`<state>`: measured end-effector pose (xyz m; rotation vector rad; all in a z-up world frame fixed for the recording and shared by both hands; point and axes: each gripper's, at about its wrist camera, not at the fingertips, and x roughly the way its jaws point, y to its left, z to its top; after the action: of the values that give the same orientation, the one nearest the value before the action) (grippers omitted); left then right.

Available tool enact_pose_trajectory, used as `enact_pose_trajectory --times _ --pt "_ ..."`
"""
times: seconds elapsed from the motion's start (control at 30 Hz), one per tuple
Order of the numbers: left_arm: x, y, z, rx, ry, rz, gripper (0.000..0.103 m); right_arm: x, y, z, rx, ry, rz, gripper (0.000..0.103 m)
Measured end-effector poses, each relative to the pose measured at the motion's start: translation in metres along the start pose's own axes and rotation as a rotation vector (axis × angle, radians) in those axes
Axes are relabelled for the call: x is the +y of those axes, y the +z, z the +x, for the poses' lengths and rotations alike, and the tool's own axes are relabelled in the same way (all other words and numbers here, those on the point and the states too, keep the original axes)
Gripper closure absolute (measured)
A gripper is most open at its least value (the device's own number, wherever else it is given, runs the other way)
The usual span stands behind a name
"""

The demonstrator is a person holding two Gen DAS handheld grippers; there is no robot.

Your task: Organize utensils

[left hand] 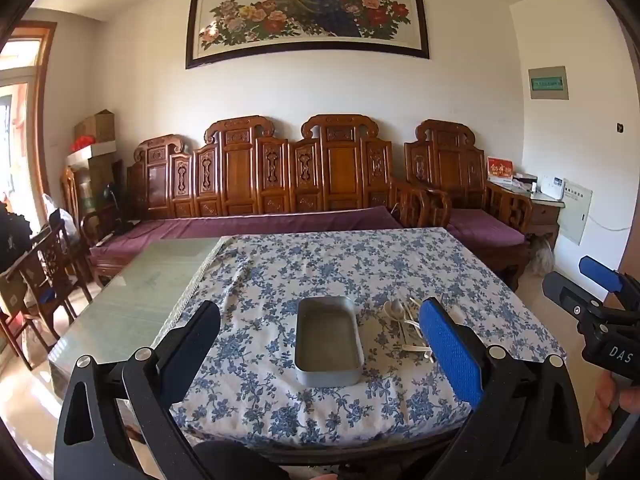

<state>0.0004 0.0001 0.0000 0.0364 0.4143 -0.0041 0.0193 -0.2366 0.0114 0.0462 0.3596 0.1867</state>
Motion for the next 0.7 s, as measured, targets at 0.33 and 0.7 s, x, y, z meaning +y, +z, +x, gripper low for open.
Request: enact_pose_trajectory --times 0.33,0.7 --pt "-0.0035 0.0006 0.0022 -0.006 -0.001 0.007 0.006 0.0019 0.0006 -0.0009 -0.001 0.004 0.005 0.002" --pt "-0.0021 -0.0013 -0.0036 -0.014 0.000 -0.001 0.006 0.0005 0.0007 -0.0027 -0.001 0.007 0.010 0.002"
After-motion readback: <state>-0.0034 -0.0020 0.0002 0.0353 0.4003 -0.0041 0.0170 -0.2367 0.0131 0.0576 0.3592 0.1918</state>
